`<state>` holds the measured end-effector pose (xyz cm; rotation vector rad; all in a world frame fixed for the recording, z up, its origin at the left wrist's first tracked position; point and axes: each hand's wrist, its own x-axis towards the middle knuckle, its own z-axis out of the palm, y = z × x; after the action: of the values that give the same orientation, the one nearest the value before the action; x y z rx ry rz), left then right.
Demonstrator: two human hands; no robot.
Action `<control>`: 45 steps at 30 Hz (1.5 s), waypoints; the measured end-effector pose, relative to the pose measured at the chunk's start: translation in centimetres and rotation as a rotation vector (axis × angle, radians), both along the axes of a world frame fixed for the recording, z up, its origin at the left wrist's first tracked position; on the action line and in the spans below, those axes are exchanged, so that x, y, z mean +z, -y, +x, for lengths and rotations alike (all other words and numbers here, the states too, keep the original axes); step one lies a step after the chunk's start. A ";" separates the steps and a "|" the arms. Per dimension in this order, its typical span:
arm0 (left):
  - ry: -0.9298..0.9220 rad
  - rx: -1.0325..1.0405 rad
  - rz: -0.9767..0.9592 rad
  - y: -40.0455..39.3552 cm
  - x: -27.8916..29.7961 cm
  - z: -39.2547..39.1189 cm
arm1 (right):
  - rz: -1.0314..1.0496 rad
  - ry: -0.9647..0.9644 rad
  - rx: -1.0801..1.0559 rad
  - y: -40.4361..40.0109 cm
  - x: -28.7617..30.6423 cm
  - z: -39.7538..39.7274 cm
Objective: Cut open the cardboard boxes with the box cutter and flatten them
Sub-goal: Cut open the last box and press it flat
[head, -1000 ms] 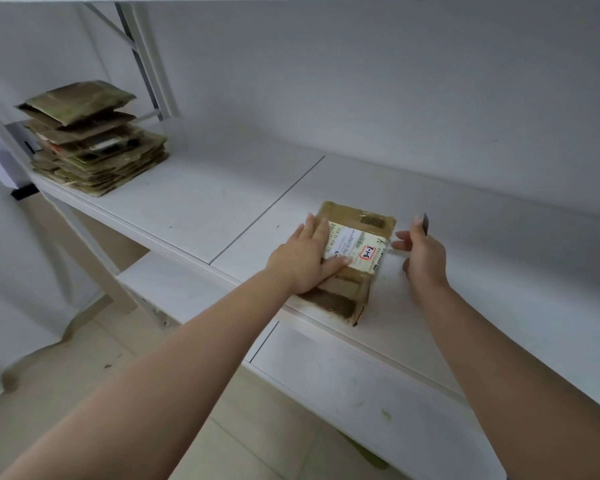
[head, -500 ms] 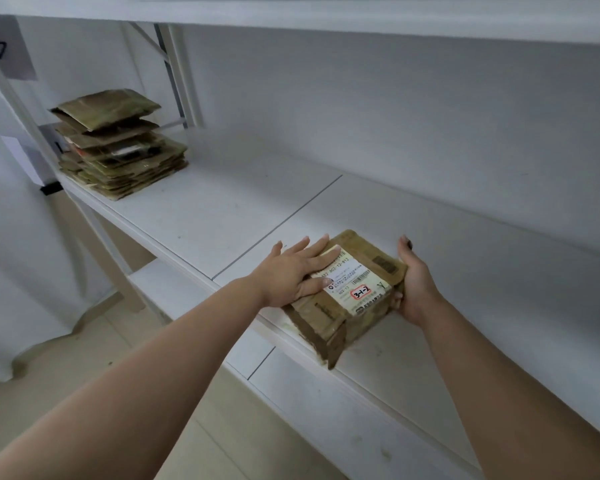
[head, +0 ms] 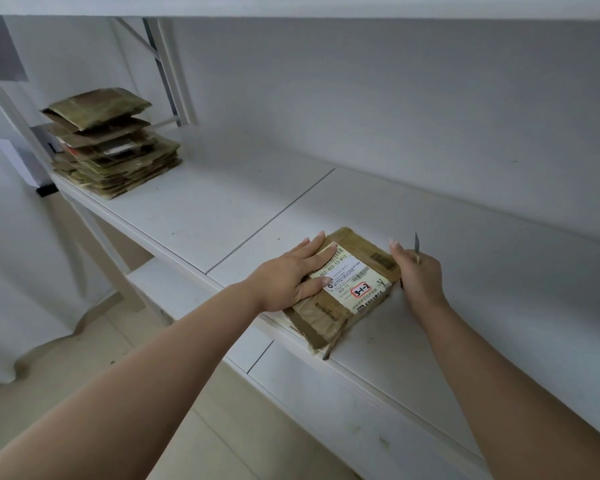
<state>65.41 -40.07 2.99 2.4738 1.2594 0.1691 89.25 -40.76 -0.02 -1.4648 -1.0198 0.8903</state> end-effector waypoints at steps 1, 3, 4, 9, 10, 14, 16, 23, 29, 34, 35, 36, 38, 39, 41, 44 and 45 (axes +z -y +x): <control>0.015 0.001 0.002 0.3 -0.1 0.1 | 0.008 0.025 -0.011 0.3 0.1 0.0; 0.039 0.002 0.004 0.9 -0.2 0.3 | 0.007 0.062 -0.040 0.7 -0.1 0.3; 0.054 0.000 0.000 1.2 -0.3 0.4 | -0.006 0.077 -0.056 0.8 -0.3 0.5; 0.062 0.006 -0.010 2.3 -0.2 1.0 | -0.019 0.135 -0.162 2.1 -0.2 1.0; 0.038 0.033 0.007 2.5 0.0 1.3 | -0.014 0.138 -0.190 2.3 0.0 0.9; -0.071 0.208 0.066 3.3 0.8 3.2 | -0.039 0.179 -0.252 3.1 0.6 0.7; -0.081 0.310 0.059 3.7 0.8 4.6 | -0.071 0.205 -0.233 3.3 0.9 0.6; 0.054 0.424 0.179 5.9 1.0 7.3 | -0.208 0.406 -0.119 4.4 1.5 0.9; 0.598 0.538 -0.058 2.4 0.5 4.2 | -0.231 0.560 -0.094 5.2 2.6 1.3; 0.815 0.516 -0.263 0.4 -0.2 4.2 | -0.235 0.575 -0.060 5.0 3.0 0.8; 0.856 0.505 -0.315 0.2 -0.4 4.3 | -0.236 0.578 -0.062 5.0 2.9 0.9; 0.879 0.493 -0.379 0.0 -0.6 4.4 | -0.238 0.580 -0.064 5.0 2.8 0.9; 0.851 0.441 -0.488 -0.1 -1.1 4.4 | -0.238 0.579 -0.071 5.1 2.6 1.0; 0.812 0.407 -0.526 -0.1 -1.3 4.3 | -0.237 0.578 -0.073 5.1 2.6 1.0; 0.763 0.349 -0.558 0.0 -1.4 4.3 | -0.234 0.575 -0.076 5.0 2.5 0.9; 0.715 0.298 -0.466 -0.1 -1.3 4.6 | -0.236 0.564 -0.084 5.0 2.3 0.9; 0.692 0.291 -0.407 -0.1 -1.4 4.8 | -0.237 0.554 -0.086 5.0 2.2 1.0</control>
<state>70.21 -39.93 1.61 1.6572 1.1739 0.6968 90.28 -45.77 2.16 -2.0055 -1.2666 0.5624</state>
